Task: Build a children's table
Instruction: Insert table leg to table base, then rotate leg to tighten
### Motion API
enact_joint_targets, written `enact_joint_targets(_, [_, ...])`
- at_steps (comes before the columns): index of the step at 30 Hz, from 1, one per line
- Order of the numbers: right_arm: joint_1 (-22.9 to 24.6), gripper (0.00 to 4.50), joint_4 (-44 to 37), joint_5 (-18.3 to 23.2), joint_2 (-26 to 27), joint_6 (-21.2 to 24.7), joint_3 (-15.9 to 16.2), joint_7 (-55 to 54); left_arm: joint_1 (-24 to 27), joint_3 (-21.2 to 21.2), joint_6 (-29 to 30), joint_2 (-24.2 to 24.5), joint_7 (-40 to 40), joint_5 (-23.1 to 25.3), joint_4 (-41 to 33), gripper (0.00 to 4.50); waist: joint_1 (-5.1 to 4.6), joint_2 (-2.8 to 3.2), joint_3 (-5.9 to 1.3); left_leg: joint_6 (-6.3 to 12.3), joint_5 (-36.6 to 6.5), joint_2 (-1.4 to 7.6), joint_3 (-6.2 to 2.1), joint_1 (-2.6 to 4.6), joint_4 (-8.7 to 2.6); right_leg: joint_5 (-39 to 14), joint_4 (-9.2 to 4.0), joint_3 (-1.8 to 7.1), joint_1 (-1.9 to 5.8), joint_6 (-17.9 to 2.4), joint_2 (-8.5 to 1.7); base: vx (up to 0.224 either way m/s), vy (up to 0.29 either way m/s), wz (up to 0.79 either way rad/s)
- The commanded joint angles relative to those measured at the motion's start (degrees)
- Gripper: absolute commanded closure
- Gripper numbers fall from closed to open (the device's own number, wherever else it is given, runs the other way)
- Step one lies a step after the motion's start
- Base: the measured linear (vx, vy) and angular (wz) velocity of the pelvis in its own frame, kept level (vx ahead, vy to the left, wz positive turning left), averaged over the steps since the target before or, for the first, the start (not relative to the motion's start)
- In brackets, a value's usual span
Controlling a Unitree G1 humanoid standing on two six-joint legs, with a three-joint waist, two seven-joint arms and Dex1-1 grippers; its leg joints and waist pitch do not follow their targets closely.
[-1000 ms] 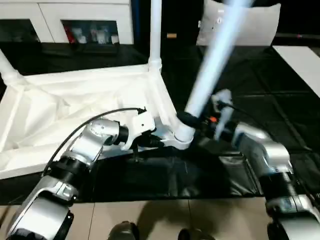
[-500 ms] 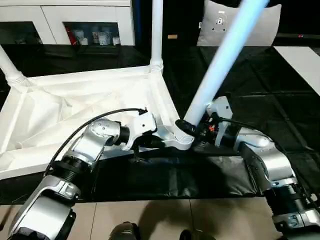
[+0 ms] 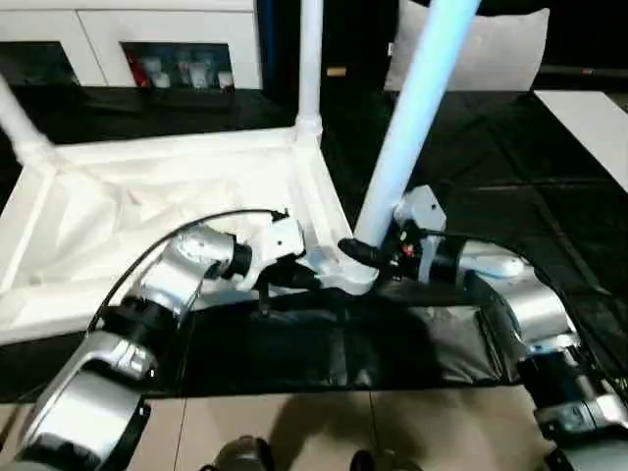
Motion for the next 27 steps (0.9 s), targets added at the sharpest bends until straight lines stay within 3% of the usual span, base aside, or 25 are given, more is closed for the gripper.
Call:
enact_joint_targets(1, [2.89, 2.62, 6.25, -2.84, 0.17, 4.01, 4.15, 0.38, -3.94, 0.23, -2.51, 1.24, -1.58, 0.92, 0.83, 4.5, -0.52, 0.34, -2.93, -1.2, -22.0, 4.52, -3.03, 1.94, -5.21, -26.8, -5.76, 3.6, 1.02, -9.1, -6.24, 0.0, 0.0, 0.0])
enact_joint_targets(7, [2.51, 2.62, 6.52, -2.42, 1.49, 5.44, 3.41, -0.88, -3.99, 0.92, -1.39, 2.07, -2.45, 0.29, 1.04, 4.5, -0.62, 0.24, -2.98, -1.09, -20.36, 4.65, -2.61, 1.94, -5.26, -21.39, -5.24, 3.82, 1.18, -11.64, -6.33, 0.0, 0.0, 0.0])
enact_joint_targets(9, [2.36, 2.62, 6.75, -2.4, 1.82, 5.91, 3.15, -1.61, -3.18, 1.31, -0.49, 2.17, -2.88, -0.35, 0.11, 4.5, -0.62, 0.14, -2.93, -1.0, -20.12, 4.62, -2.57, 1.87, -5.27, -21.66, -5.22, 3.83, 1.24, -11.76, -6.39, 0.0, 0.0, 0.0])
enact_joint_targets(11, [2.34, 2.62, 6.69, -2.59, 2.75, 7.17, 2.58, -3.35, 0.41, 2.78, 4.32, 2.16, -2.77, -2.45, -4.67, 4.5, -0.78, 0.27, -2.81, -1.36, -20.43, 4.76, -2.7, 1.85, -5.39, -23.96, -5.36, 3.89, 1.27, -11.68, -6.64, 0.0, 0.0, 0.0])
enact_joint_targets(16, [2.87, 2.62, 5.63, -2.84, 3.2, 8.04, 2.76, -4.15, 4.28, 3.11, 10.31, 2.39, -0.76, -3.17, -11.43, 4.5, -1.49, 0.57, -2.55, -2.23, -22.86, 4.81, -2.8, 1.99, -5.77, -24.95, -5.59, 3.88, 0.9, -11.24, -6.17, 0.0, 0.0, 0.0])
enact_joint_targets(17, [3.11, 2.62, 5.19, -2.85, 3.39, 8.5, 2.76, -4.54, 6.68, 3.42, 14.32, 2.11, 1.25, -3.52, -16.09, 4.5, -1.52, 0.99, -2.74, -2.53, -23.21, 4.84, -2.92, 2.12, -5.8, -24.66, -5.47, 3.87, 1.0, -11.27, -6.22, 0.0, 0.0, 0.0])
enact_joint_targets(18, [3.11, 2.62, 5.19, -2.85, 3.39, 8.5, 2.76, -4.54, 6.68, 3.42, 14.32, 2.11, 1.25, -3.52, -16.09, 4.5, -1.7, 0.85, -2.8, -2.8, -23.02, 5.07, -2.92, 2.06, -5.98, -23.34, -5.3, 3.9, 1.15, -11.57, -6.19, 0.0, 0.0, 0.0])
enact_joint_targets(19, [3.15, 2.62, 5.11, -2.83, 3.58, 8.75, 2.55, -5.09, 9.04, 3.73, 18.43, 1.46, 3.52, -3.78, -20.95, 4.5, -1.9, 0.89, -2.89, -2.91, -22.37, 5.2, -2.89, 1.97, -6.04, -20.68, -5.0, 3.92, 1.3, -12.28, -6.12, 0.0, 0.0, 0.0])
enact_joint_targets(22, [2.8, 2.62, 5.4, -2.94, 3.84, 9.0, 2.02, -5.93, 13.97, 4.0, 29.44, -1.28, 10.28, -2.46, -33.18, 4.5, -2.37, 0.93, -2.81, -2.01, -20.84, 4.94, -2.61, 1.82, -5.99, -19.05, -5.14, 3.84, 1.49, -13.11, -5.95, 0.0, 0.0, 0.0])
enact_joint_targets(24, [2.69, 2.62, 5.25, -2.9, 3.79, 9.16, 1.78, -6.06, 14.71, 3.8, 33.99, -3.36, 14.1, -0.89, -36.82, 4.5, -2.5, 1.1, -2.76, -1.32, -19.9, 4.78, -2.56, 1.79, -5.82, -19.67, -5.53, 3.87, 1.52, -12.9, -5.93, 0.0, 0.0, 0.0])
enact_joint_targets(27, [2.86, 2.62, 4.59, -2.65, 3.66, 9.58, 1.37, -6.3, 14.2, 3.41, 38.43, -6.16, 18.35, 0.98, -39.25, 4.5, -2.6, 0.84, -2.63, -0.71, -20.11, 4.59, -2.45, 1.83, -5.64, -22.2, -6.07, 3.84, 1.45, -12.03, -5.81, 0.0, 0.0, 0.0])
